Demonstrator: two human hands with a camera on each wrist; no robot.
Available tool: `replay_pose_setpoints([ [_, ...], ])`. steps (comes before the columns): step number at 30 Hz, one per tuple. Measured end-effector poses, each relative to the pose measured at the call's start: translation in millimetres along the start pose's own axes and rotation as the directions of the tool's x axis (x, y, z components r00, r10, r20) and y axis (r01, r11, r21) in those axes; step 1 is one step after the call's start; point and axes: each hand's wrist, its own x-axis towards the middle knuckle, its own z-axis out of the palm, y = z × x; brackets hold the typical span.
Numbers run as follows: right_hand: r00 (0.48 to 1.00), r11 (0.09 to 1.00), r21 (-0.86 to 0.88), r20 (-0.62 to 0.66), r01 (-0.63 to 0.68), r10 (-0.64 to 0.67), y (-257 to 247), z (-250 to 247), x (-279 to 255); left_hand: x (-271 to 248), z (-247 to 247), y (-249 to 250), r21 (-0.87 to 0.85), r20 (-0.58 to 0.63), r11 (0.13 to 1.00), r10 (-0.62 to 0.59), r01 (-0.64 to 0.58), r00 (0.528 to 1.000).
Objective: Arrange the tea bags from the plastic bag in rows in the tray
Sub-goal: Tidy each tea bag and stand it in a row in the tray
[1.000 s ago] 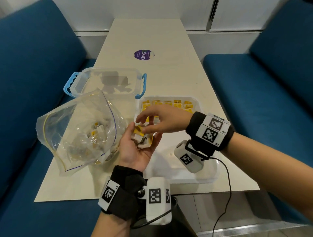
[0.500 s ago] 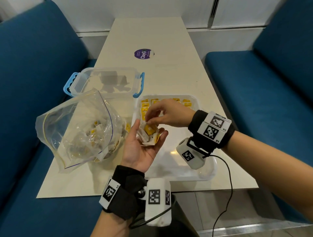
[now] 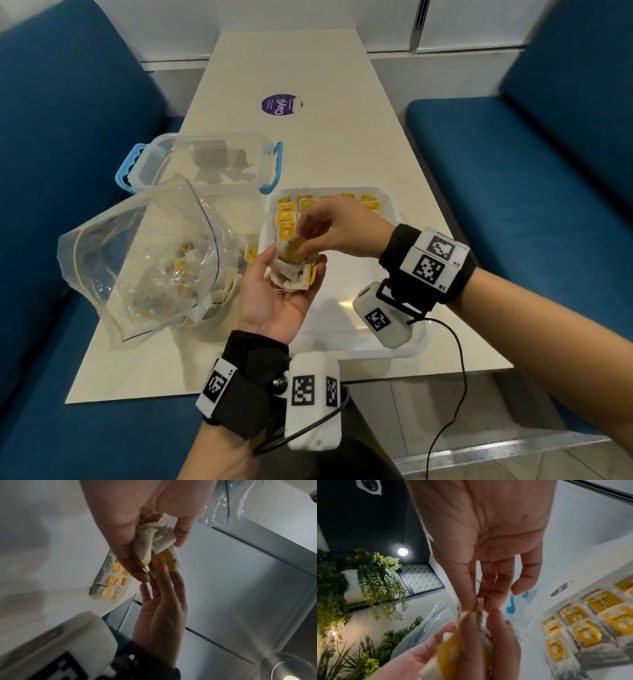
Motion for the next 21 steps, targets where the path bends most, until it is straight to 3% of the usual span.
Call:
replay_pose_setpoints([
  [8, 0.997, 0.99, 0.139, -0.079, -0.004, 0.015, -2.2, 0.7, 2.6, 1.5, 0.2, 0.5, -0.035, -0.041, 0.999, -0.013, 0.011, 0.999],
  [16, 0.987, 0.979, 0.198, -0.143, -0.038, 0.067, -6.0, 1.7, 2.6, 5.5, -0.4, 3.5, -0.011, -0.072, 1.0, 0.002, -0.002, 0.997],
  [21, 0.99, 0.982, 0.187, -0.137, -0.006, 0.032, -10.2, -0.3, 0.6, 6.3, -0.9, 3.6, -0.017, -0.09, 1.0, 0.012, -0.014, 0.996],
])
